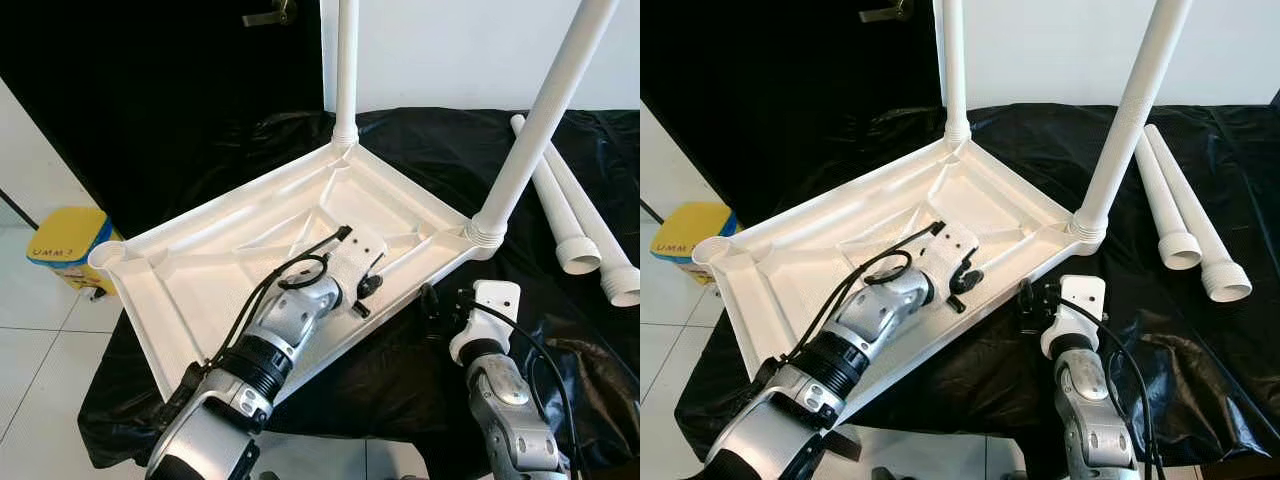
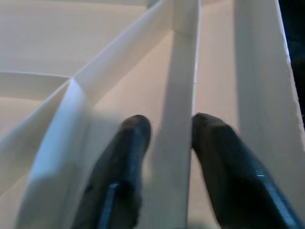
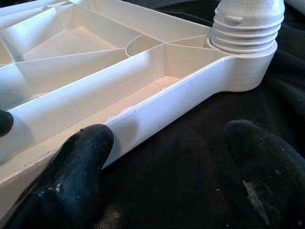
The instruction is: Building children table
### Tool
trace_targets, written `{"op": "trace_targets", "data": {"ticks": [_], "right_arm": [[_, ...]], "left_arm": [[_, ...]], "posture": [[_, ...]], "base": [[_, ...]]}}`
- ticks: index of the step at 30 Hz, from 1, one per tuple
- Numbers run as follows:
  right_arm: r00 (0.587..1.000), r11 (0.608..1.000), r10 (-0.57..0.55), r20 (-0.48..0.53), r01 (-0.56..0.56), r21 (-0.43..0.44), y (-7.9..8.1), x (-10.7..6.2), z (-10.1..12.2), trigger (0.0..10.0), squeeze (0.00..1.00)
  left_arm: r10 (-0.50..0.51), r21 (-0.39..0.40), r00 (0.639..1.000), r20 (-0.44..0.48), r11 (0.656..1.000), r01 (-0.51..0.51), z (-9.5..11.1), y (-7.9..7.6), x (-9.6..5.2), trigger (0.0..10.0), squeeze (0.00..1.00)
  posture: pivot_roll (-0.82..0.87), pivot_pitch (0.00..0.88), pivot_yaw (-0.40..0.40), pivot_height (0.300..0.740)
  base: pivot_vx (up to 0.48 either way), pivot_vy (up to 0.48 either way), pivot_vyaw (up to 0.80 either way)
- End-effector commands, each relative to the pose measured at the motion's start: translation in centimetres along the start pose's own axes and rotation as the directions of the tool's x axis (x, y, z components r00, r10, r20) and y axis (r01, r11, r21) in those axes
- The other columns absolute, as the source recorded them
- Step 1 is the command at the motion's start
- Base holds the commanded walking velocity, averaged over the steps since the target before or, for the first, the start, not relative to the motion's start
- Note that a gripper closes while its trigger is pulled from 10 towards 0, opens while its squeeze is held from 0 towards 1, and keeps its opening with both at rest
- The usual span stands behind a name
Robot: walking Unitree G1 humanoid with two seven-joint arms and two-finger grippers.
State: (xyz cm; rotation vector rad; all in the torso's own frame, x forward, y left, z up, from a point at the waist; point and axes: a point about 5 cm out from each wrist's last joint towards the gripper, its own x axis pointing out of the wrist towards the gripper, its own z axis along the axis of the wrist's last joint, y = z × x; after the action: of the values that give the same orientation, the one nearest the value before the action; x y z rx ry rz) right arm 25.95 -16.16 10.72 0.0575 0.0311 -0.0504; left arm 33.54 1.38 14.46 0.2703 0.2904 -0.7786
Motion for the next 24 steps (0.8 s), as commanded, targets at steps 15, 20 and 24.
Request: {"op": "trace_targets", "data": {"ticks": [15, 20, 24], "right_arm": [[0.999, 1.0, 0.006, -0.031, -0.006, 0.006, 0.1, 0.8, -0.5, 10.0, 0.0], [0.999, 1.0, 0.022, -0.035, -0.022, 0.001, 0.2, 1.0, -0.4, 10.0, 0.0], [0.999, 1.0, 0.026, -0.039, -0.026, -0.008, 0.2, 1.3, -0.4, 10.0, 0.0]], "left_arm": [[0.202, -0.026, 0.978, 0.057, 0.979, -0.201, -0.1, 7.1, -4.4, 10.0, 0.0], [0.291, 0.011, 0.956, 0.03, 0.957, -0.291, -1.4, 9.5, -6.4, 10.0, 0.0], [0.347, 0.059, 0.938, -0.014, 0.937, -0.345, -2.4, 10.9, -7.9, 10.0, 0.0]], "posture": [[-0.21, 0.061, 0.041, 0.74], [-0.21, 0.059, 0.036, 0.74], [-0.21, 0.06, 0.031, 0.74]], "base": [[0.0, 0.0, 0.0], [0.0, 0.0, 0.0], [0.0, 0.0, 0.0]]}}
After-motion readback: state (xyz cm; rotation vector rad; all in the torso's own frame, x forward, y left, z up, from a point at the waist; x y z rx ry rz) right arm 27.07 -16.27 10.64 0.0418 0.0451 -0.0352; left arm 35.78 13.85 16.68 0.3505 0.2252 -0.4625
